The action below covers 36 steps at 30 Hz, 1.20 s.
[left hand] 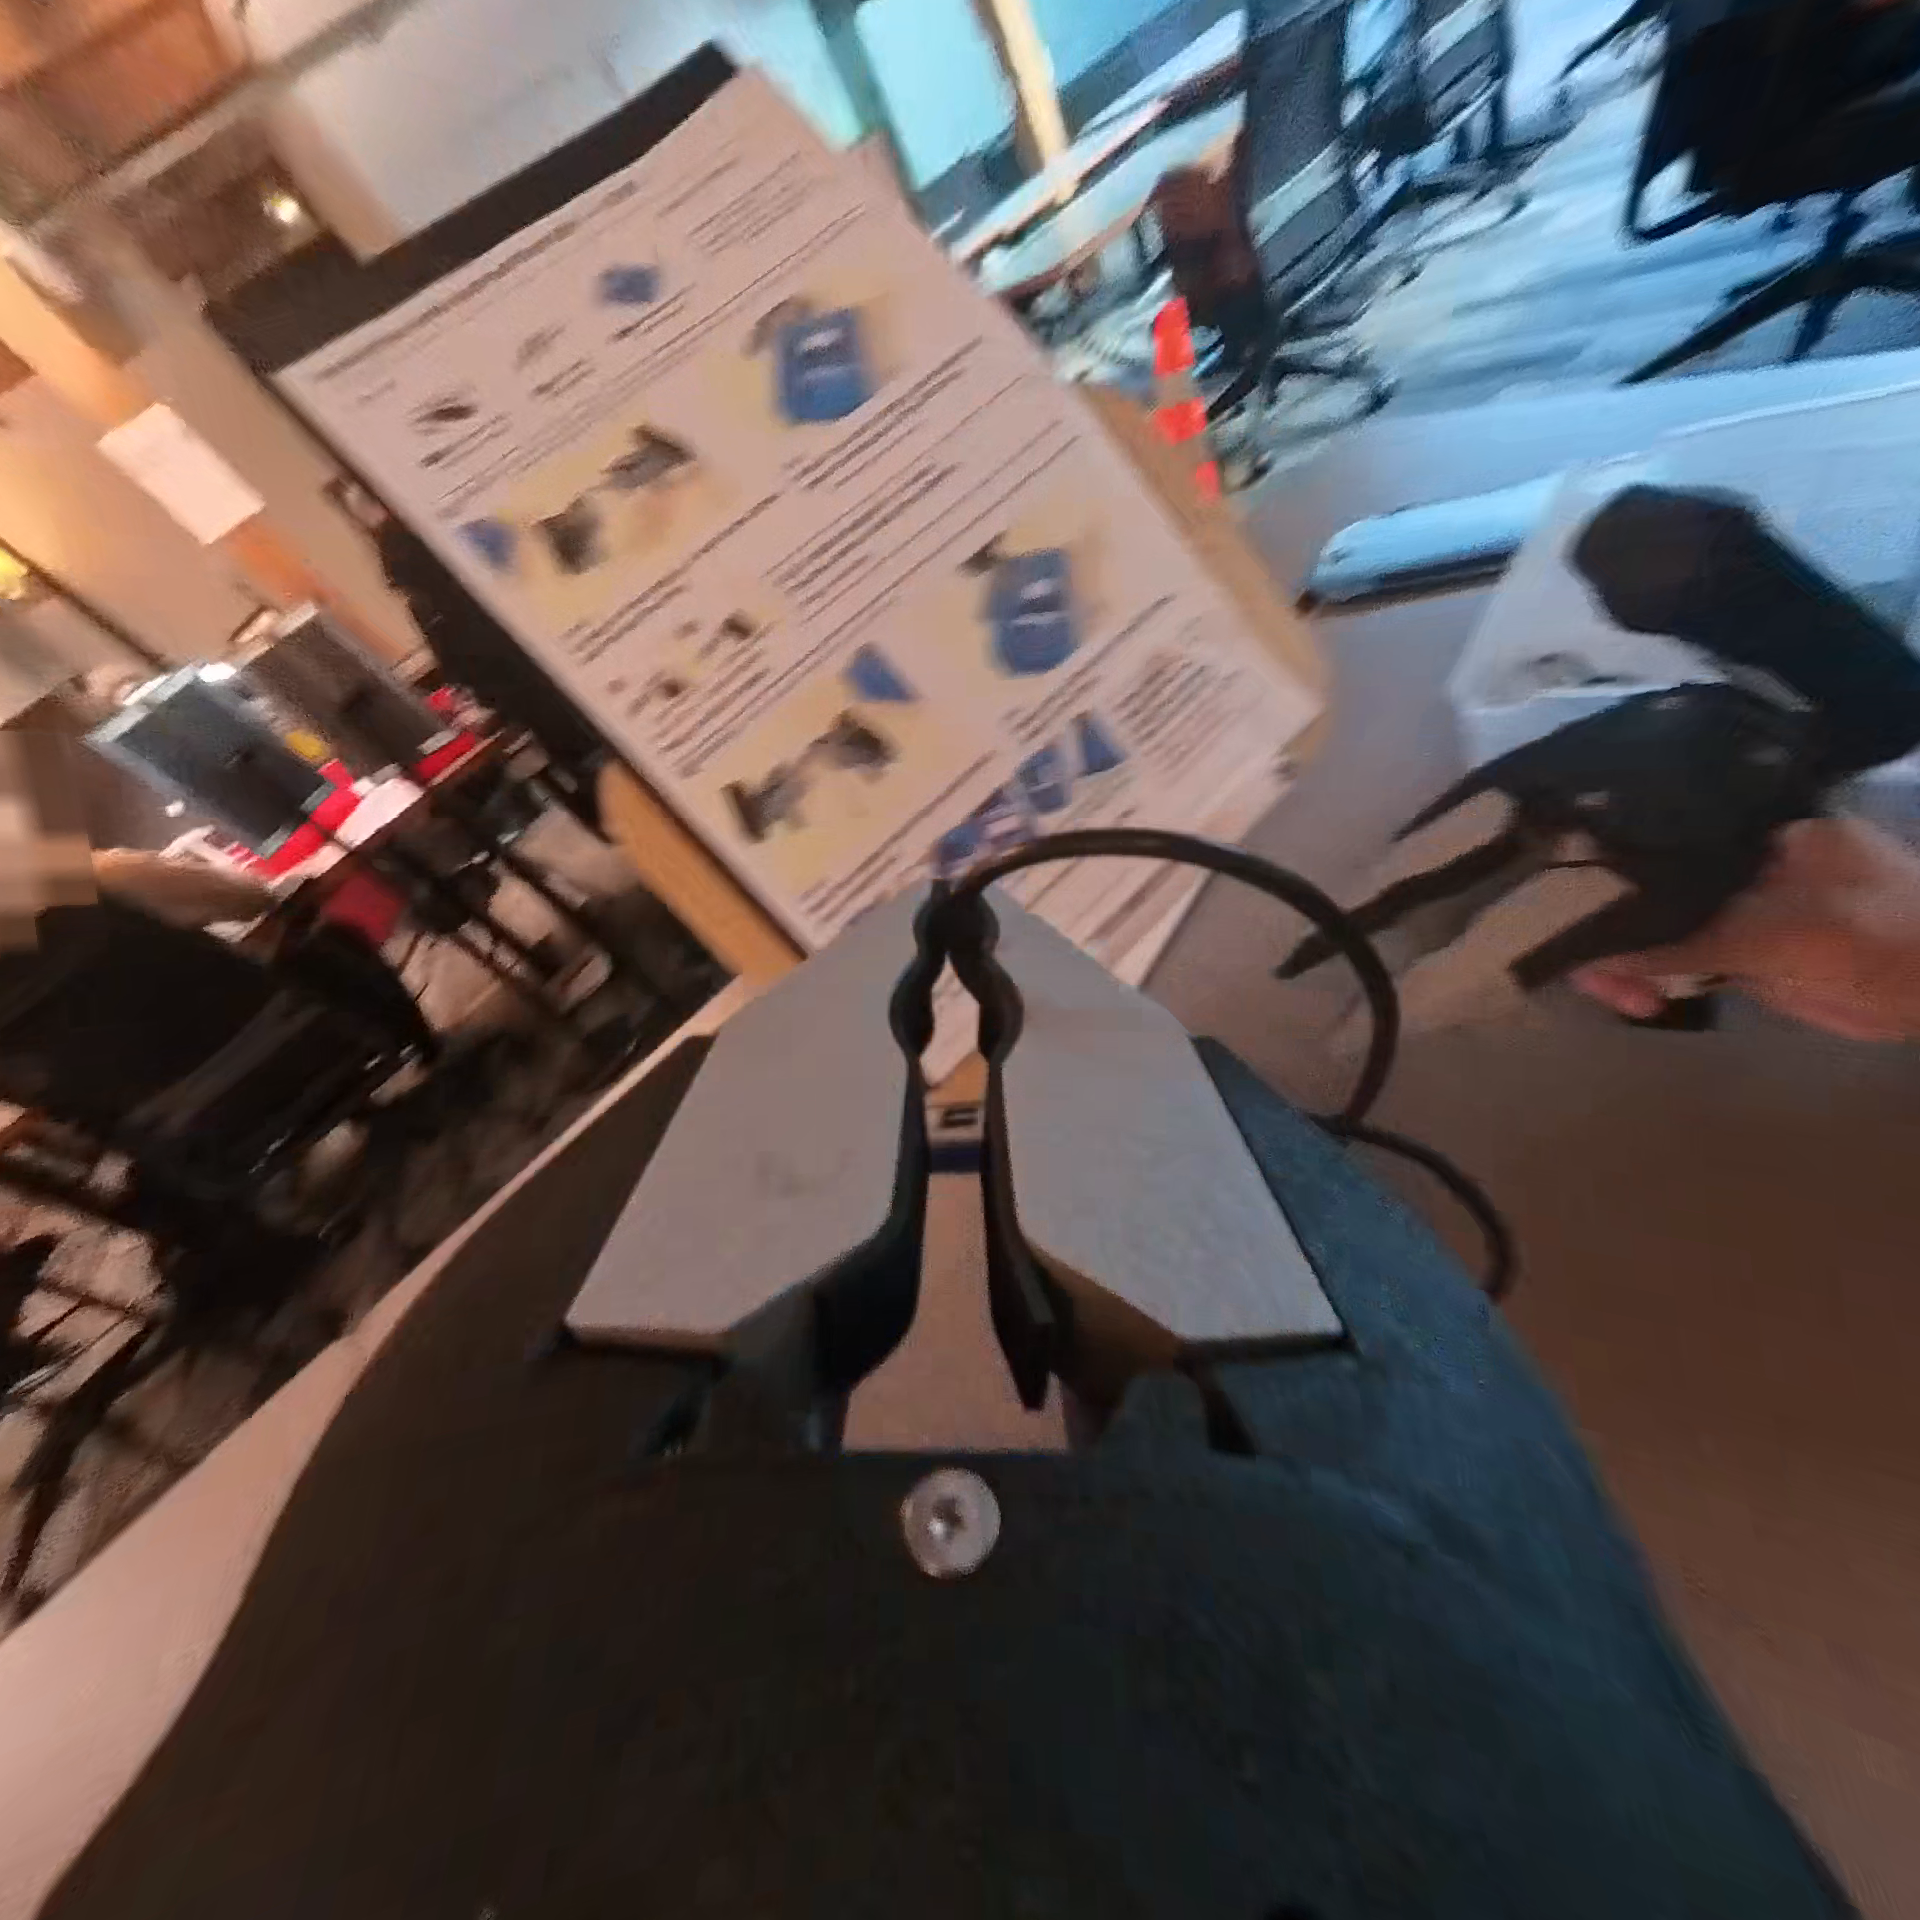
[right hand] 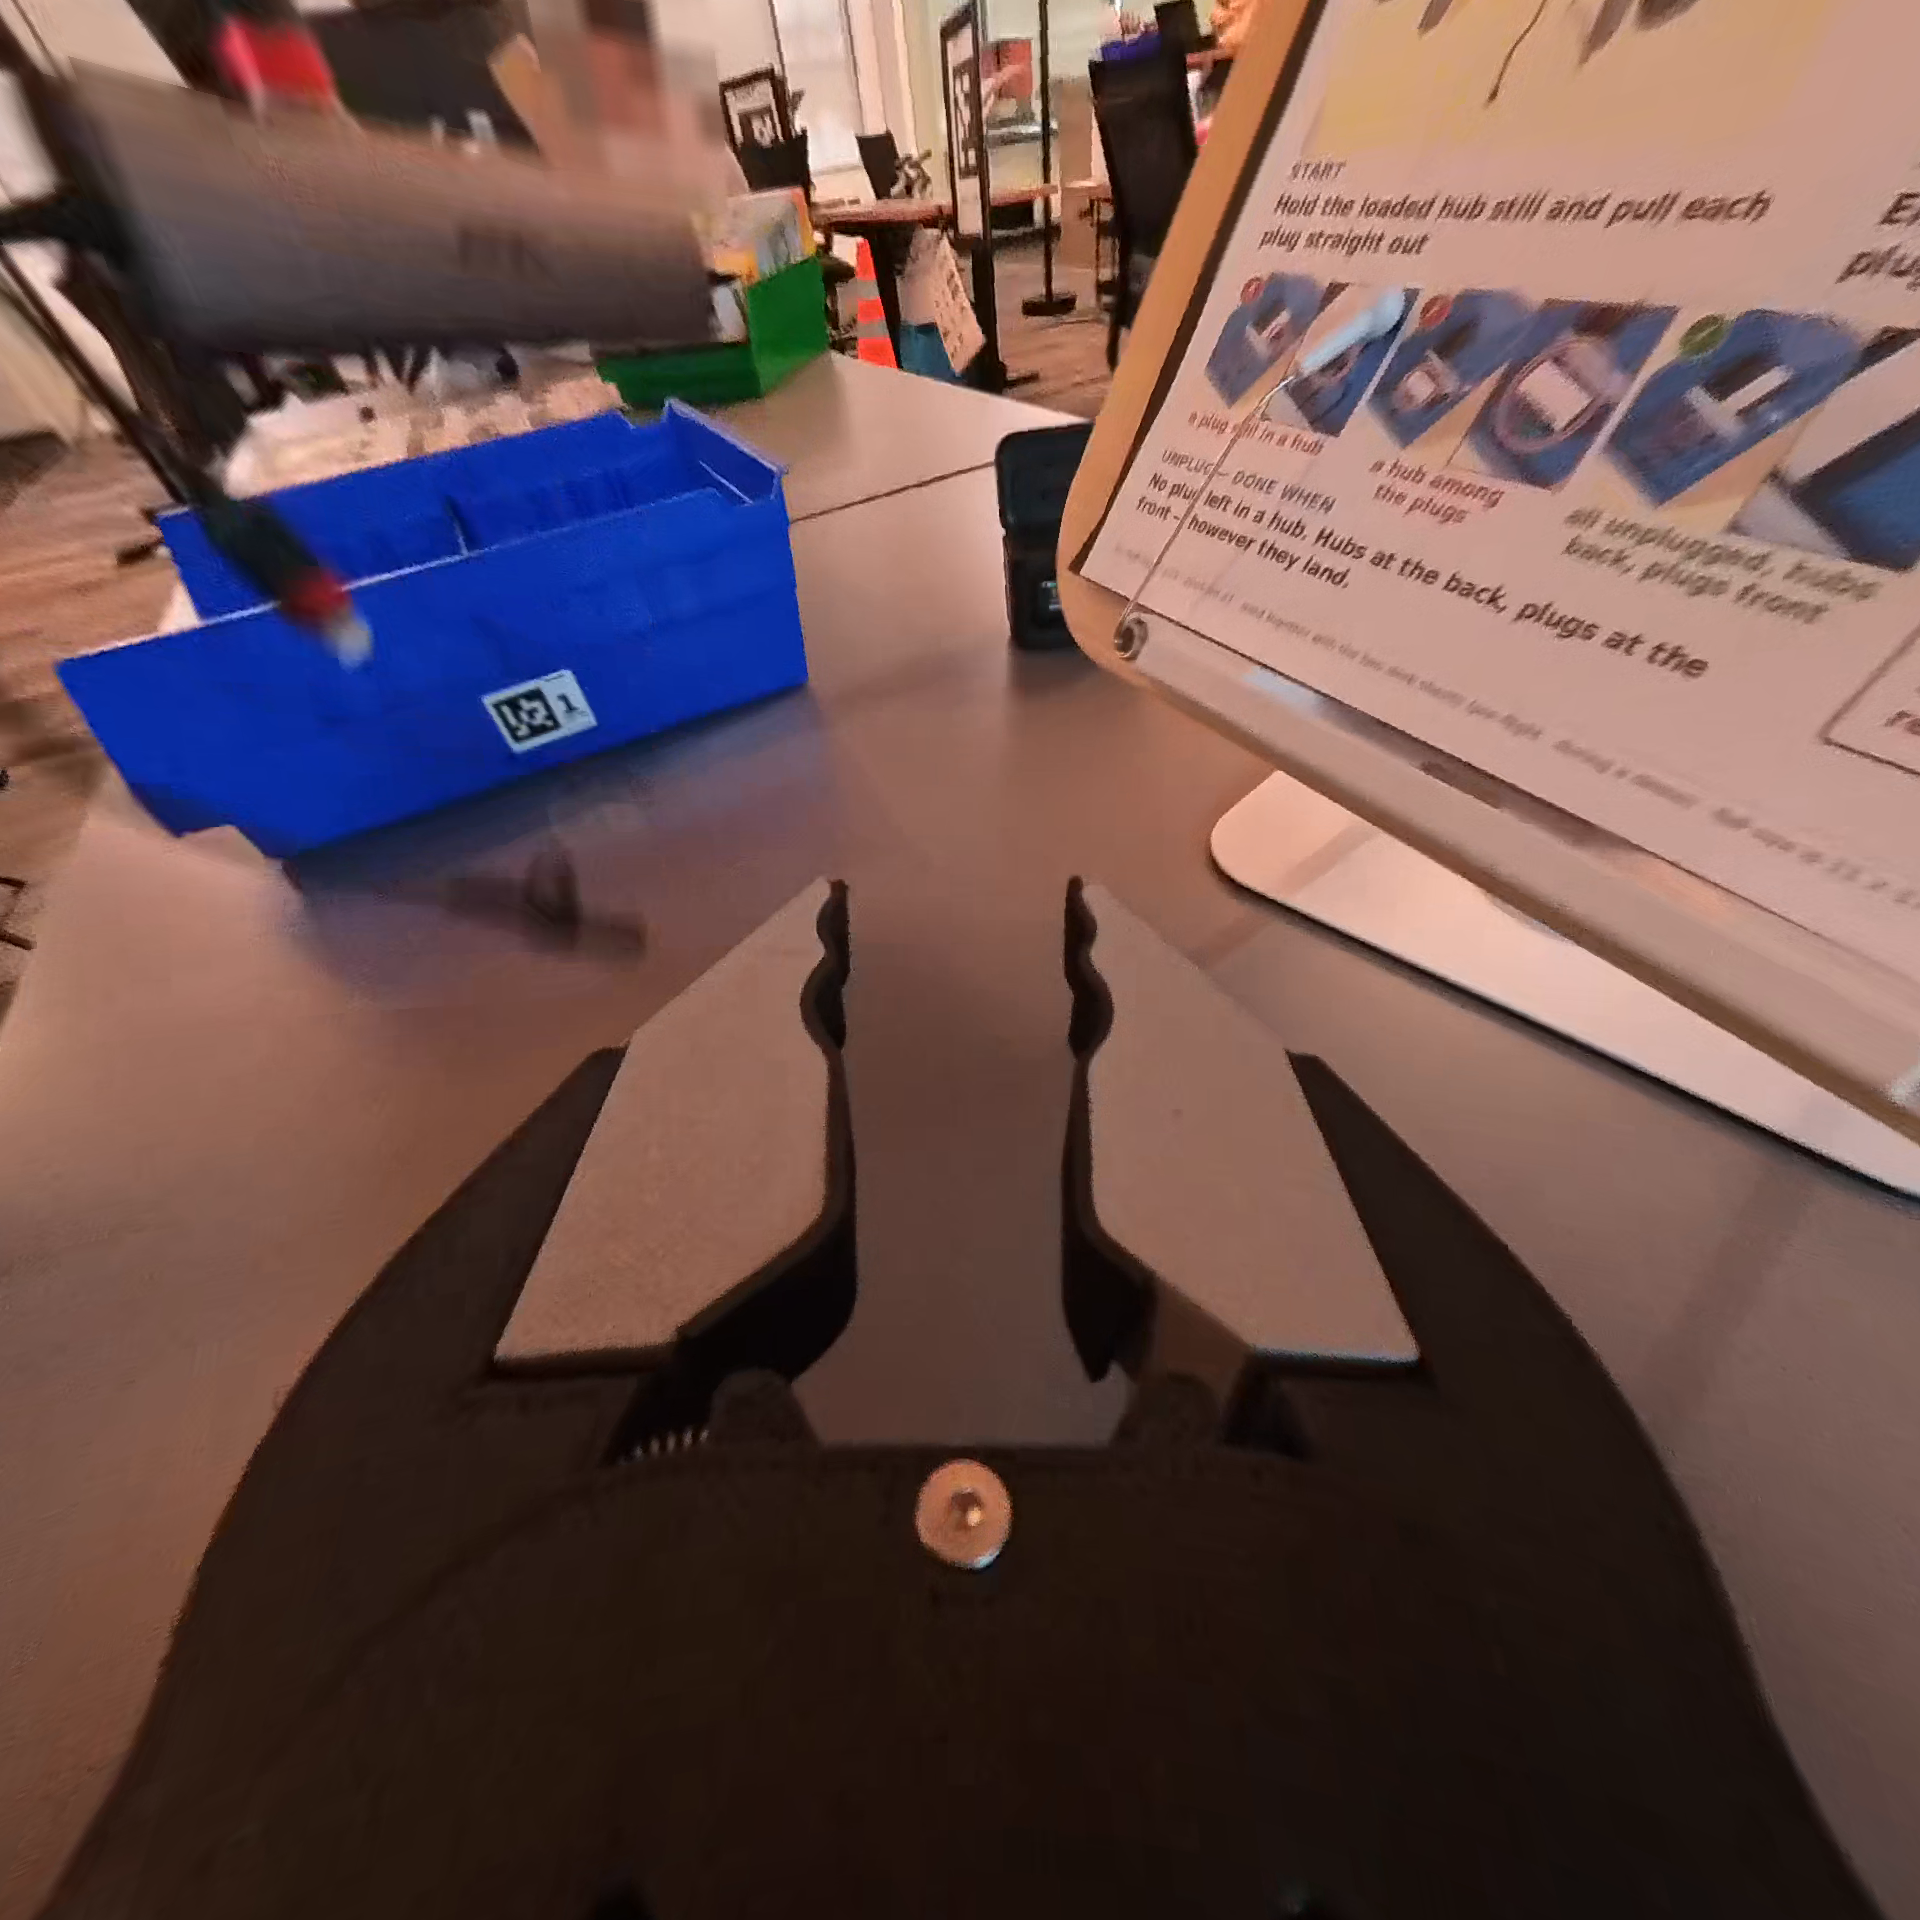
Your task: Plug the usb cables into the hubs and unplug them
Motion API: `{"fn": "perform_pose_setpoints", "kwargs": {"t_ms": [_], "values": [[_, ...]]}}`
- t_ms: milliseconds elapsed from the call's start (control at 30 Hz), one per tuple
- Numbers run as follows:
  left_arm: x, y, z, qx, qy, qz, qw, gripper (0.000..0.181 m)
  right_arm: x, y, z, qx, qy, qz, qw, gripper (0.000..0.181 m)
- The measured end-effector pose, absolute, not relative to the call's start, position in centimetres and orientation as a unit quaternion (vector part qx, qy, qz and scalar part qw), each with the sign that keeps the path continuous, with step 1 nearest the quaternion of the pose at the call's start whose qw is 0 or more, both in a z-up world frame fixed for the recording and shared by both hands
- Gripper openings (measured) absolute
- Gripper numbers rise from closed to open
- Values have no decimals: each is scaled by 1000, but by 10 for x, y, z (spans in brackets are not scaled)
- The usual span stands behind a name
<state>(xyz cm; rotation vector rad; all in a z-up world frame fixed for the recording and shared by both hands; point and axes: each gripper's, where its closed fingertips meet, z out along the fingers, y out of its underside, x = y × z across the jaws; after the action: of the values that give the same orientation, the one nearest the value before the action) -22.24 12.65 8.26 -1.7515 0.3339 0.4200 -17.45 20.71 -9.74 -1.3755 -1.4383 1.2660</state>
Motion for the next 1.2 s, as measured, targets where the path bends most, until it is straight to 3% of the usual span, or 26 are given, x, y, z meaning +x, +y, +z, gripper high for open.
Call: {"fn": "perform_pose_setpoints", "kwargs": {"t_ms": [167, 367, 700, 1133, 1200], "values": [[-183, 155, 24, -737, 113, 126, 655, 0, -157, 221, -98, -563, -537, 500, 381, 43], [-197, 192, -40, -757, 125, 136, 627, 1, -159, 231, -106, -587, -533, 481, 375, 43], [-212, 180, -34, -736, 118, 79, 662, 0, -167, 214, -123, -591, -581, 427, 363, 47], [-206, 176, -32, -735, 119, 83, 663, 0, -138, 256, -85, -643, -463, 328, 515, 48], [-201, 176, -31, -732, 123, 80, 665, 0, -144, 234, -83, -626, -482, 346, 506, 43]]}}
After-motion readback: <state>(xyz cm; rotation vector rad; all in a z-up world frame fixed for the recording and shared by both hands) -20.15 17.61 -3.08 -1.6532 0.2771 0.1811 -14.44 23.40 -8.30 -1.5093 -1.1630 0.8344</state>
